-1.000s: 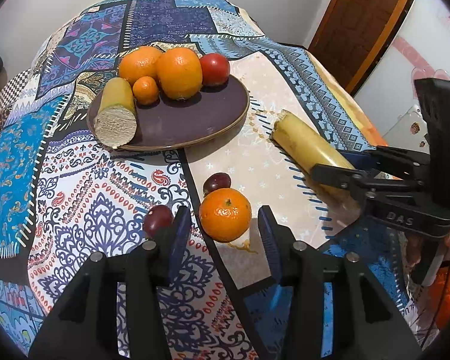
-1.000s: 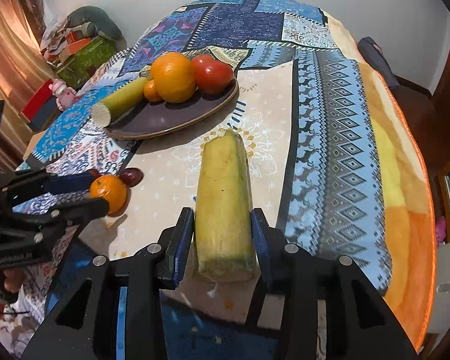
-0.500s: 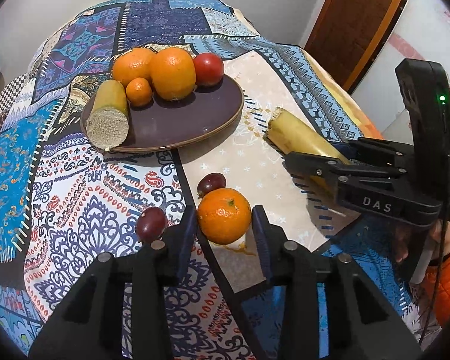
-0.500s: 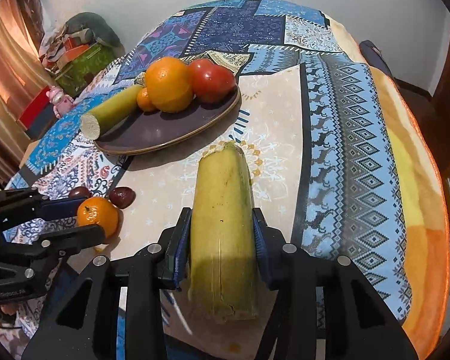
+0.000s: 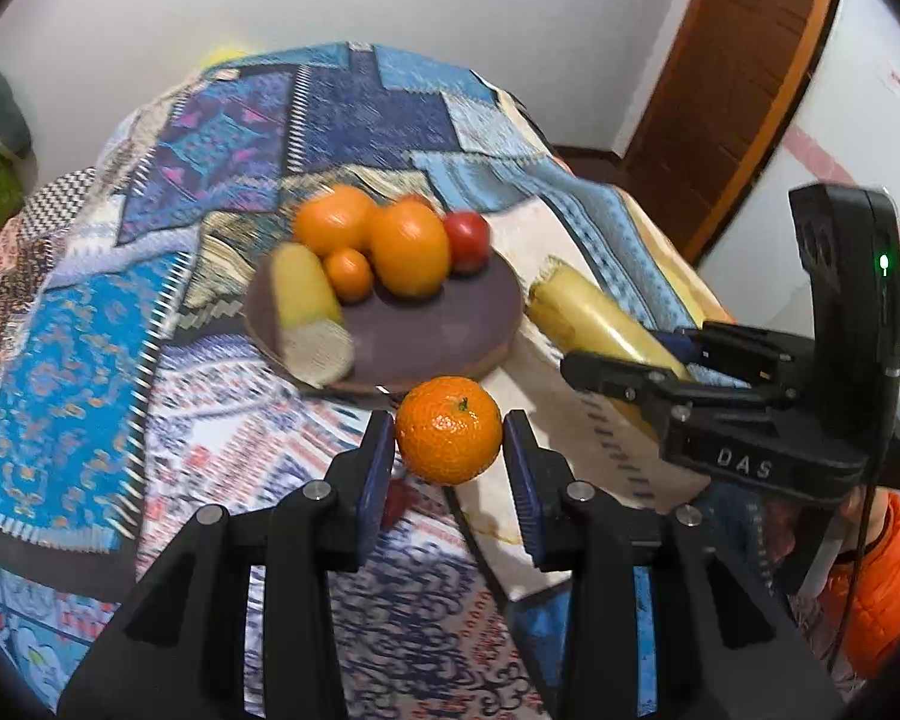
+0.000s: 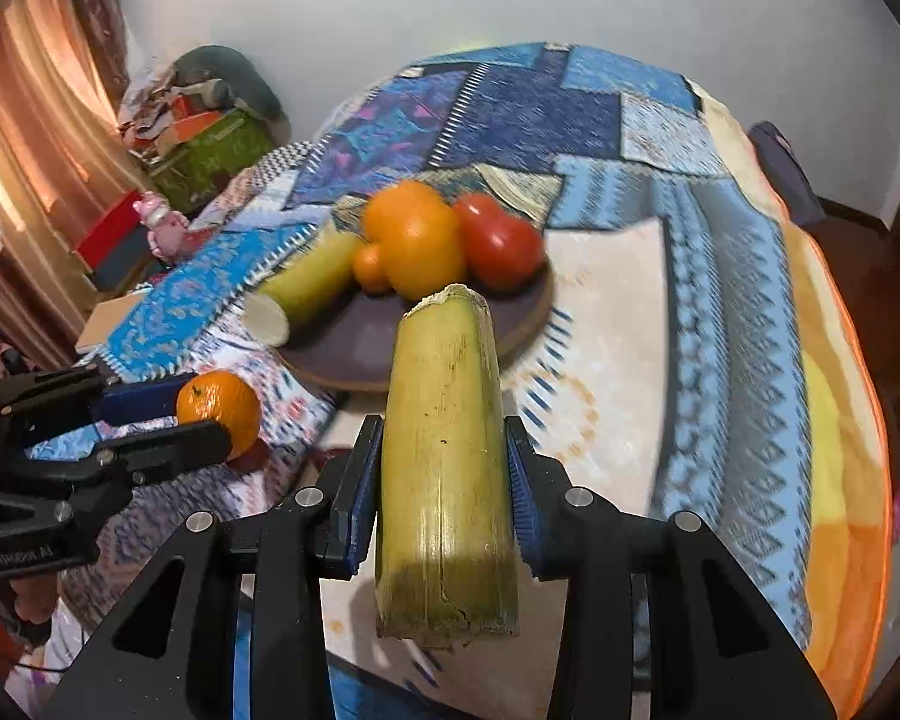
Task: Organize fruits
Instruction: 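Lower the gourd onto the plate with the right tool while the left tool releases the mandarin there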
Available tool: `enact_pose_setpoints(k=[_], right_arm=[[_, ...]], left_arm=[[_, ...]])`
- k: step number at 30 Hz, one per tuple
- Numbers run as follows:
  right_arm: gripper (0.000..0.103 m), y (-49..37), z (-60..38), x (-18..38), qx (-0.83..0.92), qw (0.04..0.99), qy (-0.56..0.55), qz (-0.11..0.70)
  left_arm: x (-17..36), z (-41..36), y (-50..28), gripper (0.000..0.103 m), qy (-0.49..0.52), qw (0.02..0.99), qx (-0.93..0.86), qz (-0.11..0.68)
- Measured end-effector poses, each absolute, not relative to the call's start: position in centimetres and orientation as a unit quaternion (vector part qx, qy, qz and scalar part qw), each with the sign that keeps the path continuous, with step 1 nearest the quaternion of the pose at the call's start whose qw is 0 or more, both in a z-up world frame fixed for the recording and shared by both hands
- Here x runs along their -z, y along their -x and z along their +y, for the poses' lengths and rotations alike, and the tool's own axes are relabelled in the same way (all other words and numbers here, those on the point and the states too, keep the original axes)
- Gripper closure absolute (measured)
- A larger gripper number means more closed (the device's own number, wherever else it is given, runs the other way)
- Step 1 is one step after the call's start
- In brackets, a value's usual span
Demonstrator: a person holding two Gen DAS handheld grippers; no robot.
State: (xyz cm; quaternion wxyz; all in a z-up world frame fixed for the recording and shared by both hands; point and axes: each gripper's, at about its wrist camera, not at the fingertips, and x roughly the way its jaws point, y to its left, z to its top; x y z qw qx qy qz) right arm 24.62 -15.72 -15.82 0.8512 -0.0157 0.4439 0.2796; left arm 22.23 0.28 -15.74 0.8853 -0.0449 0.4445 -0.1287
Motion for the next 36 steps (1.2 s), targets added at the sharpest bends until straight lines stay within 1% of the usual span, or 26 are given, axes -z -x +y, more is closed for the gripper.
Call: enact_pose_setpoints(k=[8, 17, 26, 28, 36], right_arm=[[0.068, -26.8, -11.4, 16.3, -0.321, 0.833, 0.043, 0.449], [0.068, -28.3, -7.7, 17.4, -0.346, 0.813, 0.088, 0.460], [0.068, -29.0, -7.5, 18.1, -0.344, 0.807, 0.089, 0.472], [0.066, -29.1, -7.7, 18.2, -0.341, 0.807, 0.088, 0.474], [0.066, -28.6, -9.1, 16.7, -0.340, 0.817, 0.072, 0.461]], left_arm=[[14.9, 3.9, -24.1, 0.066, 0.059, 0.895, 0.089, 0.433], [15.4, 5.4, -26.1, 0.066, 0.070, 0.897, 0.076, 0.431], [16.0, 5.6, -27.6, 0.066, 0.071, 0.896, 0.076, 0.432], [16.1, 5.5, -27.9, 0.066, 0.071, 0.896, 0.076, 0.431], [16.0, 5.0, -29.7, 0.066, 0.068, 0.898, 0.075, 0.429]])
